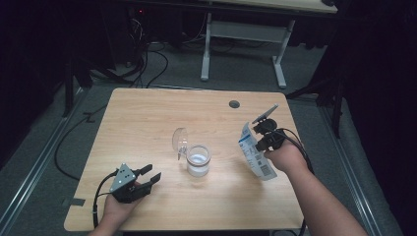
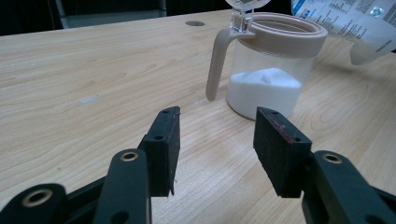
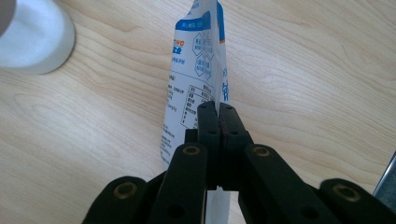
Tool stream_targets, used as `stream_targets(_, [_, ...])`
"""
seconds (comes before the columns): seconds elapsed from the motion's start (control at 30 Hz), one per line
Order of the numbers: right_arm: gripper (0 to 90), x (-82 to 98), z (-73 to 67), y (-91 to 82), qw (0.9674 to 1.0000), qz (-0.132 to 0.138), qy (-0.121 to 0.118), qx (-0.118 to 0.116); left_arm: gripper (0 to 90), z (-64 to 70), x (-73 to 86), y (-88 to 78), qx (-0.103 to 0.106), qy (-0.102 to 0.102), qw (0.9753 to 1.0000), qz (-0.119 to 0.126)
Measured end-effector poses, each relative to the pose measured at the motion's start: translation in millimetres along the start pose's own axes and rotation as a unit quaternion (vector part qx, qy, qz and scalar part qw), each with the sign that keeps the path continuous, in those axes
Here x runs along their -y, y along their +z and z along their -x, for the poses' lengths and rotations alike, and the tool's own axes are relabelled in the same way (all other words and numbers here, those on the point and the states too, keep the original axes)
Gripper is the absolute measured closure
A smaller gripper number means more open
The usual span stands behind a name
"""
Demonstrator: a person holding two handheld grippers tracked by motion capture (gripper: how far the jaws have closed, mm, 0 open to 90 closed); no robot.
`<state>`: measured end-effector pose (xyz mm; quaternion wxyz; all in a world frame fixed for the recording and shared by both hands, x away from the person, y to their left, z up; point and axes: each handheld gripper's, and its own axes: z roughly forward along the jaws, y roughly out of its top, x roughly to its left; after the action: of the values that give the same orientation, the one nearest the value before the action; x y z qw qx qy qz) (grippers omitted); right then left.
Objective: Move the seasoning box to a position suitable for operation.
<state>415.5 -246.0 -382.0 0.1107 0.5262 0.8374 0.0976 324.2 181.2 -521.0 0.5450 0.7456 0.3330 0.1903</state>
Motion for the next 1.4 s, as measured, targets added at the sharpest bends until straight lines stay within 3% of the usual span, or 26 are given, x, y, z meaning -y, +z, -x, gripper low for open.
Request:
stream_targets(0.23, [90.0,0.2,0.9,11.7,0.9999,-0.010,-0.004,0.001,51.5,0.1,0.0,-0.3,0.001,0.000,1.0000,0.000])
stream_targets(0.5, [90.0,-2.0,-1.9,17.1,0.9999,-0.002,-0.013,0.003,51.4,0.2,0.4,0.3,0.001,-0.001,1.0000,-0.001])
stream_targets(0.67, [90.0,-1.9,-3.8,17.2,0.9998,0.020,-0.002,0.001,51.4,-1.1,0.7,0.3,-0.001,-0.005,1.0000,-0.001])
stream_targets(0.83, [90.0,1.3,-3.6,14.9,0.9981,0.061,0.006,-0.006,51.3,-3.3,0.3,0.4,-0.006,-0.013,0.9999,0.003])
stream_targets(1.13, [90.0,17.6,-11.3,11.5,0.9886,0.149,0.021,-0.007,51.2,-6.3,1.0,-0.3,-0.009,-0.008,0.9999,-0.004])
stream_targets(1.4, [90.0,38.8,-17.7,15.7,0.9763,0.214,0.029,-0.005,51.4,-12.1,1.2,-2.4,-0.018,-0.013,0.9997,-0.004])
